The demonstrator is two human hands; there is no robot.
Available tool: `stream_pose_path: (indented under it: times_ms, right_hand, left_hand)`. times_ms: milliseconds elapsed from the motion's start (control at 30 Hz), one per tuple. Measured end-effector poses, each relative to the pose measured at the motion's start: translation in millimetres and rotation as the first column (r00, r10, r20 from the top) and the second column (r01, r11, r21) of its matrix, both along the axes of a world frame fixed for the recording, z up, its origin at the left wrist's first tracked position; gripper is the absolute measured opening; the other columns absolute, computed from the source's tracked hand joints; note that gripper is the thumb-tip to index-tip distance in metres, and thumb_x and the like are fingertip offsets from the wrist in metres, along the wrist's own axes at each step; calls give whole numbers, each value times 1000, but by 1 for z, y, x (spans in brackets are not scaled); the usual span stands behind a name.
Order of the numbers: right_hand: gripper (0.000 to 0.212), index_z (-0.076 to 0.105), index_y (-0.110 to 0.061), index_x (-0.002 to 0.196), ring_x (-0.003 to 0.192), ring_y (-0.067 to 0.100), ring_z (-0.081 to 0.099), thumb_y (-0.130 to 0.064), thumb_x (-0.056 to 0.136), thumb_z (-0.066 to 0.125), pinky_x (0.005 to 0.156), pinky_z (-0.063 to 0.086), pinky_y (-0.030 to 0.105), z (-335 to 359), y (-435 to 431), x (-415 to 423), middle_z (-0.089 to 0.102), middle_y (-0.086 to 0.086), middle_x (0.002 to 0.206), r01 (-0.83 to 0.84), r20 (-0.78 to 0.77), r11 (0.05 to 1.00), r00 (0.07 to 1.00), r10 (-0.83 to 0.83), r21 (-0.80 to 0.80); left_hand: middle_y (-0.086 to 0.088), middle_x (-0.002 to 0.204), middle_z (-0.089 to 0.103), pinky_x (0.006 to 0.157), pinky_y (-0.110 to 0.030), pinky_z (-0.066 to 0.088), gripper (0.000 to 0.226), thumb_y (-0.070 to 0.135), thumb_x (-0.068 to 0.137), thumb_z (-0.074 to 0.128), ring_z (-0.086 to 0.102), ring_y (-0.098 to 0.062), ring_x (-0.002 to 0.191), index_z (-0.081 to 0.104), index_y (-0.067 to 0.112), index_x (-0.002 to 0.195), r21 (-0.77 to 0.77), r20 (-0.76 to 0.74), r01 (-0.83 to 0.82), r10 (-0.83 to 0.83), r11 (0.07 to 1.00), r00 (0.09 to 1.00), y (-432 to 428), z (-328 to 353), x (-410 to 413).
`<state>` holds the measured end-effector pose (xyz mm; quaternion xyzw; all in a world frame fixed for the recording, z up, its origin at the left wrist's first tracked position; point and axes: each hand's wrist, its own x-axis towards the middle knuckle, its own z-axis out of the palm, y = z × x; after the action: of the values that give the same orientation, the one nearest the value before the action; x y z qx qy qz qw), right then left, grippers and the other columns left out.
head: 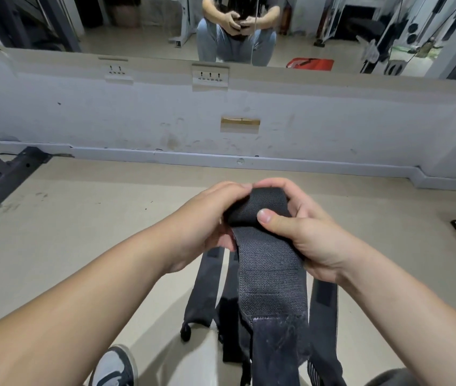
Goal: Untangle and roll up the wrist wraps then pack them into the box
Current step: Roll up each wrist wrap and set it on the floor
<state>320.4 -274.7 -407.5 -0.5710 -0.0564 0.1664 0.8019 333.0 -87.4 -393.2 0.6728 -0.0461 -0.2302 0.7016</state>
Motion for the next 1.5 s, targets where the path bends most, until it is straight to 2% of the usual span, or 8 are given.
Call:
stream_pose_path:
  times_ms: [100, 233, 367, 633, 967, 1133, 1300, 1500]
  right_hand:
    - [49, 59, -18, 128, 94, 28, 72, 4, 86, 73, 80, 64, 38, -4, 1, 1, 71, 14, 113, -10, 33, 998, 999, 12, -55]
    - [51, 55, -23, 138, 94, 23, 72, 10, 98, 58, 82, 63, 35, 1, 7, 1, 73, 10, 110, 30, 26, 994, 999, -28, -105]
    - [46, 54, -17, 144, 96, 27, 73, -9, 99, 57, 83, 63, 41, 9, 13, 0, 73, 13, 114, -12, -154, 998, 988, 20, 54]
    - [64, 53, -17, 147, 122, 39, 69, -53, 95, 63, 89, 61, 49, -2, 13, 0, 68, 23, 135, -49, -289, 998, 955, 60, 47]
    - [26, 58, -13, 123, 89, 26, 75, -22, 99, 63, 79, 64, 44, 5, 8, -2, 75, 14, 104, 54, -61, 998, 997, -52, 31]
    - [42, 62, -14, 118, 95, 24, 70, 2, 80, 70, 80, 60, 32, -1, -11, 3, 72, 12, 110, -12, 99, 999, 995, 15, -32]
    - [60, 63, -17, 113, 91, 22, 68, 14, 63, 68, 72, 59, 29, -5, -11, 5, 67, 8, 113, 39, 171, 989, 985, -15, -140]
    - [64, 66, -7, 130, 95, 29, 75, 6, 68, 74, 77, 64, 38, 0, -13, 10, 73, 18, 118, 26, -40, 997, 999, -29, -74]
  left_hand:
    - [-4, 95, 70, 65, -37, 58, 29, 38, 107, 57, 66, -12, 72, 63, 16, 123, 118, 57, -29, 22, 993, 998, -2, 0, -4]
    - [-20, 114, 74, 93, -61, 57, 17, 28, 108, 58, 73, -30, 93, 61, 24, 124, 122, 170, -112, 91, 986, 981, -5, -3, -3]
    - [-26, 94, 70, 81, -53, 60, 25, 35, 104, 60, 66, -35, 77, 52, 37, 128, 194, 384, -154, 70, 969, 921, -4, -9, -1]
    - [4, 132, 58, 98, -34, 52, 41, 29, 105, 59, 59, -9, 108, 42, 32, 142, 413, 568, -159, -117, 897, 815, -1, -18, -3]
    - [3, 112, 71, 86, -32, 61, 45, 7, 95, 74, 72, -9, 94, 55, 31, 128, 78, 325, -68, 39, 995, 945, -7, -11, -8]
    - [-4, 121, 73, 94, -32, 58, 58, 17, 77, 79, 74, -14, 107, 61, 24, 131, -66, 96, -44, 51, 997, 994, 2, -9, -3]
    - [-1, 122, 74, 88, -19, 55, 52, -2, 89, 79, 71, -5, 107, 62, 20, 132, 106, 226, -6, -18, 994, 974, 8, -6, -6]
    - [0, 110, 75, 88, -25, 58, 39, -2, 89, 78, 73, -9, 99, 64, 10, 124, 3, 161, -112, 110, 994, 981, 5, -7, -5]
